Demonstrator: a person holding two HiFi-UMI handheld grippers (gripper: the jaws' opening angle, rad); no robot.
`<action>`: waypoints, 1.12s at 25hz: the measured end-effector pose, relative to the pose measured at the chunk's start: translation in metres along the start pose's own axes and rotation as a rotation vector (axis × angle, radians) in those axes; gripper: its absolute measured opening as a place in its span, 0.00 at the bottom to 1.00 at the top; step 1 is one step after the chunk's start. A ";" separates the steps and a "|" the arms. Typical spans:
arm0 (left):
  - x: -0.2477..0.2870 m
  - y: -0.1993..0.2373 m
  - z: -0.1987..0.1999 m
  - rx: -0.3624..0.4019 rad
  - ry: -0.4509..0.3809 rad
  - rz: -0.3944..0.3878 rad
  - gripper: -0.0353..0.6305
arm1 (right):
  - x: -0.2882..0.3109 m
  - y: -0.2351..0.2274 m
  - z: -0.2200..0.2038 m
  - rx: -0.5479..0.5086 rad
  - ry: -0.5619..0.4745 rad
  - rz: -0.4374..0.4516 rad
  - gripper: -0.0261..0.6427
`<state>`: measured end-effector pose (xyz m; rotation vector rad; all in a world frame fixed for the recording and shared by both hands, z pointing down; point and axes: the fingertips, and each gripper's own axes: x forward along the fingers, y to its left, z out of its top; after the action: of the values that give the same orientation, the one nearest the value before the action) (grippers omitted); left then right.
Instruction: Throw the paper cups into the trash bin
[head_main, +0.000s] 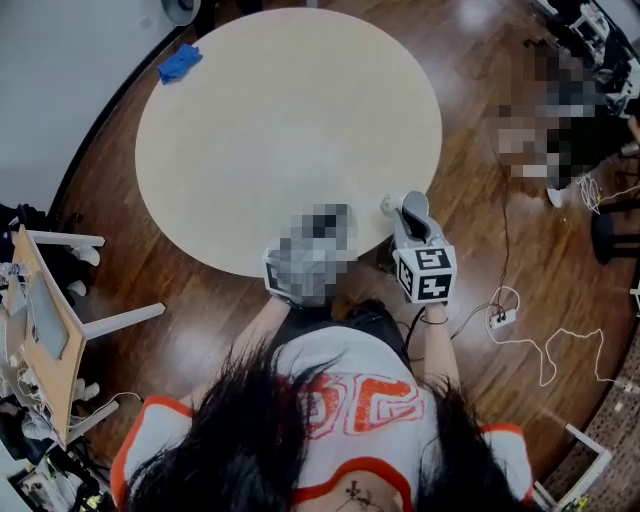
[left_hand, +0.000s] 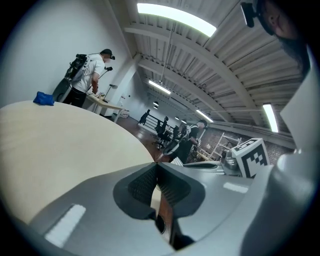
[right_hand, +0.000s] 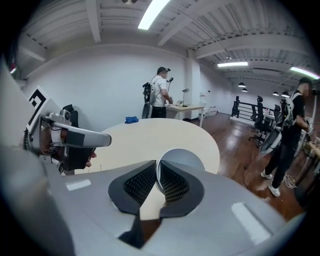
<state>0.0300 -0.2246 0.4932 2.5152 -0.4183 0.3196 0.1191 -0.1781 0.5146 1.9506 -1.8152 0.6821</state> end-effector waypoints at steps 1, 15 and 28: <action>0.004 -0.009 -0.003 -0.002 0.007 -0.010 0.05 | -0.009 -0.008 -0.006 0.011 0.000 -0.013 0.08; 0.068 -0.136 -0.069 0.026 0.093 -0.094 0.05 | -0.115 -0.106 -0.112 0.176 0.039 -0.100 0.08; 0.108 -0.171 -0.091 0.152 0.210 -0.191 0.05 | -0.128 -0.143 -0.172 0.324 0.083 -0.202 0.08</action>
<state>0.1787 -0.0620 0.5166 2.6079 -0.0721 0.5518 0.2410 0.0386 0.5843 2.2333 -1.5052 1.0231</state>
